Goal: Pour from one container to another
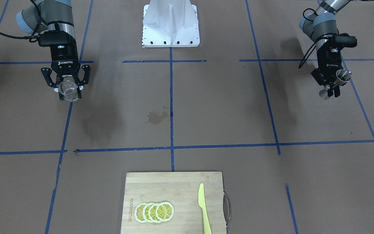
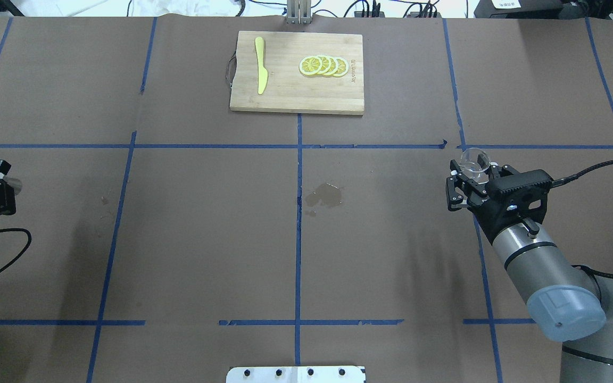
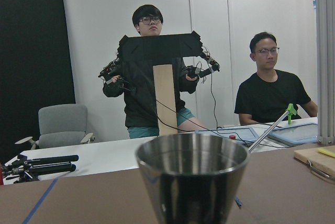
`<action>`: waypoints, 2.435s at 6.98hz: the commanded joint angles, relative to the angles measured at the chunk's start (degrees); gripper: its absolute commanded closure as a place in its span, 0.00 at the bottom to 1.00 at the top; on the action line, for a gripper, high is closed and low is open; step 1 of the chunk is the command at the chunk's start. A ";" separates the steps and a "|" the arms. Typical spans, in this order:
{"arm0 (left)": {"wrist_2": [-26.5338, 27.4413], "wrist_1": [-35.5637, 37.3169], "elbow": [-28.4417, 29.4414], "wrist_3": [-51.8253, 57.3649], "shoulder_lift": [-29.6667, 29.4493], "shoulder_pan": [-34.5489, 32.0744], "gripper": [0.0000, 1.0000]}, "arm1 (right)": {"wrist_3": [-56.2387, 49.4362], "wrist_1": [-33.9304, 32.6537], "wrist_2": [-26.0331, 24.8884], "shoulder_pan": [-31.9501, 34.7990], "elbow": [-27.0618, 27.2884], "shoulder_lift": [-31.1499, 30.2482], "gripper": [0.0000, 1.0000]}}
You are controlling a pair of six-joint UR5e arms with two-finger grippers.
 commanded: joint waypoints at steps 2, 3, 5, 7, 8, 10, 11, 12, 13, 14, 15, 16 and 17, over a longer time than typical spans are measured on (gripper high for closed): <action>0.57 0.46 4.13 -1.65 0.67 0.48 1.00 | 0.00 0.00 0.09 -0.10 -1.10 0.09 1.00; -0.91 0.81 4.04 -1.56 0.67 0.57 1.00 | 0.00 0.00 0.09 -0.19 -1.45 0.26 1.00; -4.26 4.48 4.21 -1.64 0.75 0.57 1.00 | 0.00 0.00 0.09 -0.19 -1.72 0.26 1.00; -5.24 4.68 4.47 -4.26 0.67 1.01 1.00 | 0.00 0.09 0.09 -0.27 -2.51 0.79 1.00; -5.24 4.94 4.56 -8.28 0.58 1.97 1.00 | 0.09 0.09 0.09 -0.28 -2.51 0.88 1.00; -3.92 7.38 5.70 -13.48 -0.30 3.47 1.00 | 0.09 0.35 0.09 -0.28 -2.69 0.97 1.00; -2.70 7.58 5.88 -13.60 -0.91 3.91 1.00 | 1.04 0.44 0.09 -0.36 -3.21 1.05 1.00; -1.82 7.67 5.97 -13.51 -1.09 4.26 1.00 | 1.23 0.53 0.09 -0.36 -3.13 1.05 1.00; -0.15 9.15 5.97 -13.51 -1.09 4.96 1.00 | 1.23 0.79 0.09 -0.36 -3.13 1.32 1.00; 0.30 9.42 5.97 -13.51 -1.09 5.75 1.00 | 1.23 0.79 0.09 -0.36 -3.13 1.23 1.00; 0.30 9.86 5.88 -13.51 -1.18 6.28 1.00 | 1.23 0.79 0.09 -0.36 -3.13 1.23 1.00; 0.30 11.34 5.88 -13.51 -1.53 6.46 1.00 | 1.23 0.79 0.09 -0.36 -3.13 1.32 1.00; 0.30 11.62 5.88 -13.51 -2.14 6.72 1.00 | 1.23 0.79 0.09 -0.36 -3.13 1.32 1.00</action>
